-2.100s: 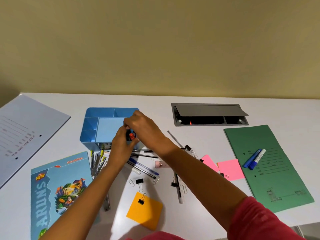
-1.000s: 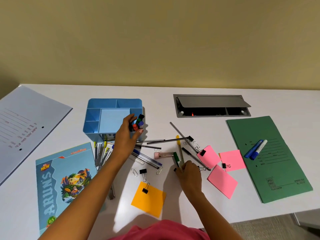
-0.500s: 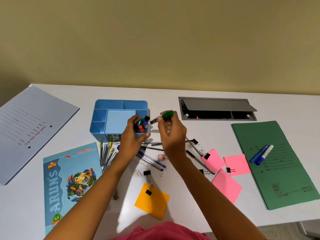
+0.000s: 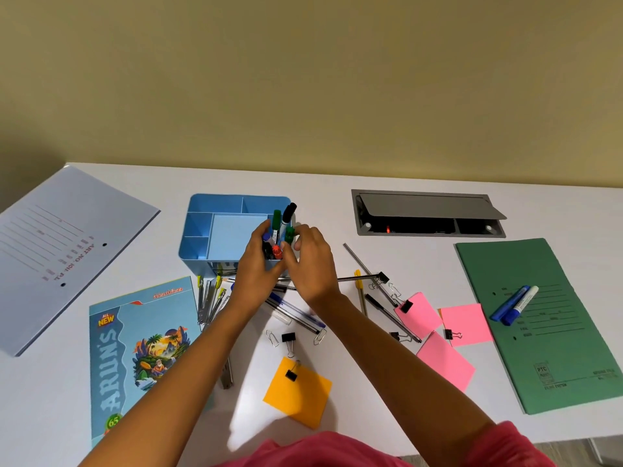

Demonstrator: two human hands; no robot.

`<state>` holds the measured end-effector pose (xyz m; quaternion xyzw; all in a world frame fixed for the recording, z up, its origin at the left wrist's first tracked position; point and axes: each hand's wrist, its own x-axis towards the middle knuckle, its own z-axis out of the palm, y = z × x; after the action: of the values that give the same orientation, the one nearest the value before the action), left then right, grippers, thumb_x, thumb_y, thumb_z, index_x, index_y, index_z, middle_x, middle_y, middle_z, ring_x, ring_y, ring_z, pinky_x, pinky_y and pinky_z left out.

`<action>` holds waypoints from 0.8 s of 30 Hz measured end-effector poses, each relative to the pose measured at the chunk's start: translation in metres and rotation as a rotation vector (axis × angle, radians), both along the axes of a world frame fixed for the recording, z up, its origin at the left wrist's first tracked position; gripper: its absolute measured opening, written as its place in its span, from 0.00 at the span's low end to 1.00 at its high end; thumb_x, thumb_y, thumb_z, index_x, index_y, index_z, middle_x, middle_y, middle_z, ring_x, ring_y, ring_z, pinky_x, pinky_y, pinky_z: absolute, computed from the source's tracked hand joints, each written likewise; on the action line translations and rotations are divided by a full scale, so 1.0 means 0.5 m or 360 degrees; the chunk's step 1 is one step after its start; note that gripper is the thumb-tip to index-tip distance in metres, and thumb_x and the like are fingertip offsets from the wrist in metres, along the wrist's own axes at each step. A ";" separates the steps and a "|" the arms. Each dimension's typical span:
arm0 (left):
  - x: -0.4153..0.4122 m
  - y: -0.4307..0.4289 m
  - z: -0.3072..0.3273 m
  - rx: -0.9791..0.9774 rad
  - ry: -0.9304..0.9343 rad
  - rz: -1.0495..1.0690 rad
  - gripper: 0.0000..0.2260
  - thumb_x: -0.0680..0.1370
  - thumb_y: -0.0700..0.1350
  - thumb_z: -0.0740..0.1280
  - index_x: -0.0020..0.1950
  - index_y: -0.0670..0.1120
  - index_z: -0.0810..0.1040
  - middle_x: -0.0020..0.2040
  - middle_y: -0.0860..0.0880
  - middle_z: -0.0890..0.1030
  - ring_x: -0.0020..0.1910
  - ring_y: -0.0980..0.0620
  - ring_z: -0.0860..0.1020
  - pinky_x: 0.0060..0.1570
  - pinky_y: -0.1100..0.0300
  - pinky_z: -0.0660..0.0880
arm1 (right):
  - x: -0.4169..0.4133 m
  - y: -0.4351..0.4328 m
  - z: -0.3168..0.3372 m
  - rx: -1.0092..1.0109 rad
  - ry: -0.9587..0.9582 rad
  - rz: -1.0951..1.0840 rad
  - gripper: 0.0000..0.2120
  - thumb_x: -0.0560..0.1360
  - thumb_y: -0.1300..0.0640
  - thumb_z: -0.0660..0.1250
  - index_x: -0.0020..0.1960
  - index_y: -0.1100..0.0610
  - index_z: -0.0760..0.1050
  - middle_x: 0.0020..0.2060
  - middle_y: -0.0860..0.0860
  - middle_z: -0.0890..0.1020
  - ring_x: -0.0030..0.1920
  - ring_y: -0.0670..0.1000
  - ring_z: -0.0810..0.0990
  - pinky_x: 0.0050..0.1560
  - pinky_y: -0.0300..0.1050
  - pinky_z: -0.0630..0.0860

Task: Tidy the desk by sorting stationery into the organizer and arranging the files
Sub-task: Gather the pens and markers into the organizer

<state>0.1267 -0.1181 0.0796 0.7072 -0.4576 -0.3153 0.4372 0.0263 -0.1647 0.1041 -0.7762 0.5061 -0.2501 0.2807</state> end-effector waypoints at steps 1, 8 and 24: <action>-0.001 -0.002 -0.001 0.0016 -0.0026 0.0001 0.33 0.76 0.40 0.69 0.76 0.47 0.56 0.72 0.49 0.67 0.66 0.46 0.73 0.63 0.54 0.71 | -0.001 0.000 -0.002 0.0021 -0.0014 -0.0009 0.11 0.79 0.58 0.62 0.60 0.61 0.73 0.49 0.57 0.77 0.48 0.52 0.77 0.43 0.37 0.69; 0.002 -0.018 -0.010 0.0143 -0.0195 -0.0099 0.33 0.81 0.38 0.60 0.78 0.49 0.41 0.72 0.42 0.68 0.71 0.38 0.67 0.68 0.46 0.66 | -0.022 0.001 -0.004 -0.0011 -0.0073 0.0027 0.19 0.78 0.65 0.61 0.68 0.61 0.67 0.56 0.60 0.78 0.56 0.56 0.77 0.56 0.46 0.76; -0.006 -0.076 0.013 0.0154 -0.0107 0.0004 0.40 0.74 0.37 0.70 0.78 0.47 0.48 0.71 0.42 0.68 0.68 0.41 0.69 0.62 0.55 0.67 | -0.067 -0.016 -0.041 -0.0046 -0.0085 0.0198 0.29 0.75 0.74 0.56 0.74 0.58 0.61 0.72 0.54 0.66 0.72 0.50 0.63 0.73 0.41 0.59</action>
<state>0.1238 -0.1560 0.0862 0.7382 -0.4554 -0.3127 0.3871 -0.0071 -0.1729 0.0835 -0.8032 0.4455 -0.2600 0.2979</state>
